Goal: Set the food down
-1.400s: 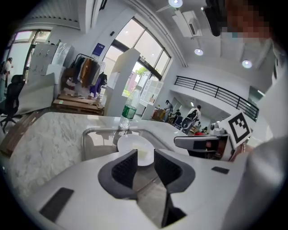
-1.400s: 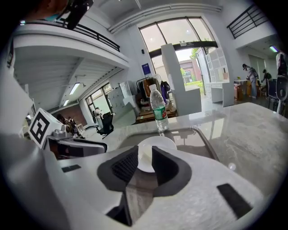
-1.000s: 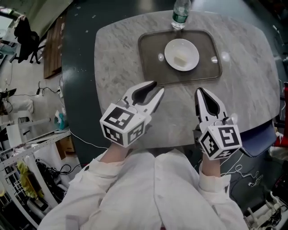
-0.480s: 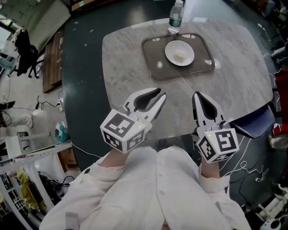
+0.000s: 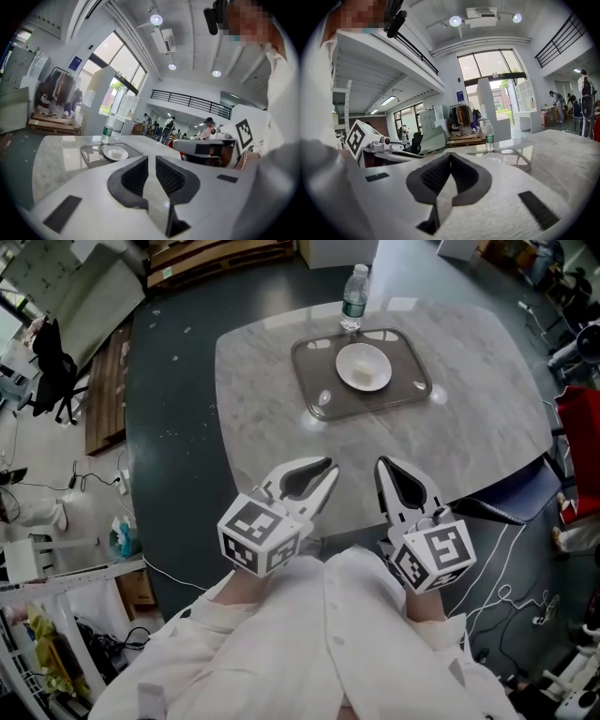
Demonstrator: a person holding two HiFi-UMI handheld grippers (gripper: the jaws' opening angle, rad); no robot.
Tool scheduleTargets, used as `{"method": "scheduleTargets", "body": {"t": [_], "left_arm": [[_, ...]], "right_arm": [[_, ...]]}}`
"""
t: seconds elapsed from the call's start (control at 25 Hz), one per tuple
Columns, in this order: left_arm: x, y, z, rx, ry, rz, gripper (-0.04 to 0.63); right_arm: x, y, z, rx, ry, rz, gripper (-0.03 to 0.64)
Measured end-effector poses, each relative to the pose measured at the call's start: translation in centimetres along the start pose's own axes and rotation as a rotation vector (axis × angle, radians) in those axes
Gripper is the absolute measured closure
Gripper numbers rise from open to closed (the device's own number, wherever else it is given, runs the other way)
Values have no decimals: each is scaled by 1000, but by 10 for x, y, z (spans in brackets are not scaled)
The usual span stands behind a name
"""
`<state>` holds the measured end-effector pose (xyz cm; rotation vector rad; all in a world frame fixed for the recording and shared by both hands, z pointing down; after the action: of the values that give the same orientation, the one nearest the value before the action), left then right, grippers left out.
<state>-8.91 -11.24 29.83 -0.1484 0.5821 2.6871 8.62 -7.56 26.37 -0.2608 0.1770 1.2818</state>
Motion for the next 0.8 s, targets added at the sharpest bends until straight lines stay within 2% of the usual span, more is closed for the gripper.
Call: {"method": "scheduleTargets", "body": {"t": [0.28, 0.4, 0.64, 0.8], "left_arm": [[-7, -21, -10, -38, -16, 39, 555], [-6, -29, -13, -41, -27, 29, 558], [-10, -41, -15, -50, -22, 22, 560], [-10, -45, -14, -17, -33, 43, 561]], "right_arm": [[10, 11, 2, 43, 3, -67, 614], [16, 14, -1, 67, 8, -105, 614], [20, 5, -4, 74, 13, -129, 614], [23, 8, -4, 78, 19, -157, 614]]}}
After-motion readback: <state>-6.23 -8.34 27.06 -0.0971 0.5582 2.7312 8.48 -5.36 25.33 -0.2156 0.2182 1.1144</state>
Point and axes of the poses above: the fingertips, and each gripper's own axes: x backward along the fingers, y to its left, z out of its underside, the point moved 9 cm from there along x, backward along the fingers, and after that the axes turned 10 degrees about z, right-handed, at the moved point
